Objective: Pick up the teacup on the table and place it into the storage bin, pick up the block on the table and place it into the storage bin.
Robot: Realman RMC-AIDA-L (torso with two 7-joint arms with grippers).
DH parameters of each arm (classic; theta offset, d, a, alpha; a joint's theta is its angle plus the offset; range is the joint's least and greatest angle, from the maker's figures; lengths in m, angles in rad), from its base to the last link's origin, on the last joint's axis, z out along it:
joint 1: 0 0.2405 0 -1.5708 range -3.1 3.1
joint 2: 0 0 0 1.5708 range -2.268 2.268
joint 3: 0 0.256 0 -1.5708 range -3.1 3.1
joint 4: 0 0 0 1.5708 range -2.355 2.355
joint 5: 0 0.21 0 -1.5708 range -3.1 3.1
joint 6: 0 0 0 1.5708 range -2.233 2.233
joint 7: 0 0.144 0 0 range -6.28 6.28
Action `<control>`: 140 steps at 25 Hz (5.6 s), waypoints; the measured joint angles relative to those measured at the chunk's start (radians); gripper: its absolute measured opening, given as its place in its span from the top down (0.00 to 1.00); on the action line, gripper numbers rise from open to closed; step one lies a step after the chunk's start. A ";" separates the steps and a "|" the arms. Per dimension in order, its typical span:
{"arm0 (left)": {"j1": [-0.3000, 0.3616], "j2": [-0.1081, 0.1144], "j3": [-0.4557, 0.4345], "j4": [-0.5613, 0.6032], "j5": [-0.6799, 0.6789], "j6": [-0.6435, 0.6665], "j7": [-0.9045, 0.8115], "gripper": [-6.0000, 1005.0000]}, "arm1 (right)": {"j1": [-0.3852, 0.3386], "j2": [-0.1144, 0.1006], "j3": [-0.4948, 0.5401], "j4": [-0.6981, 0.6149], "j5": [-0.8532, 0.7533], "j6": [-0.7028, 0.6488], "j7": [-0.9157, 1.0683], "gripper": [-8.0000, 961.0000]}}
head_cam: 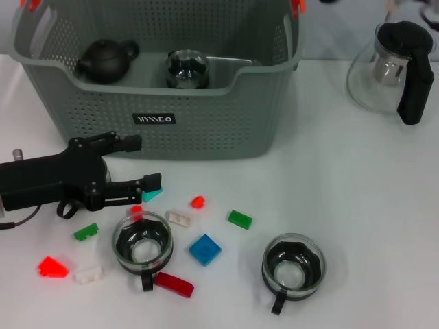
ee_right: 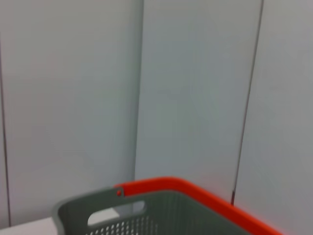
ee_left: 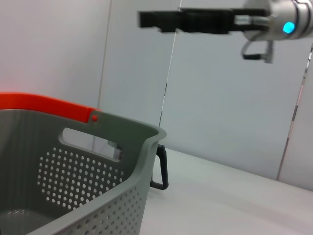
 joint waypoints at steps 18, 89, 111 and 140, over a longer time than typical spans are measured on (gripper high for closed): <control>0.010 -0.003 0.000 -0.008 -0.001 -0.011 0.012 0.14 | 0.008 -0.041 0.261 -0.120 -0.209 -0.854 0.010 0.30; 0.034 -0.009 -0.052 -0.034 -0.009 -0.014 0.044 0.17 | 0.248 0.008 -0.639 0.208 -0.616 -0.525 0.216 0.41; 0.035 -0.009 -0.053 -0.036 -0.009 -0.014 0.052 0.17 | 0.247 0.015 -0.690 0.226 -0.645 -0.479 0.243 0.47; 0.037 -0.009 -0.066 -0.035 -0.009 -0.024 0.062 0.18 | 0.260 0.010 -0.710 0.215 -0.645 -0.478 0.310 0.88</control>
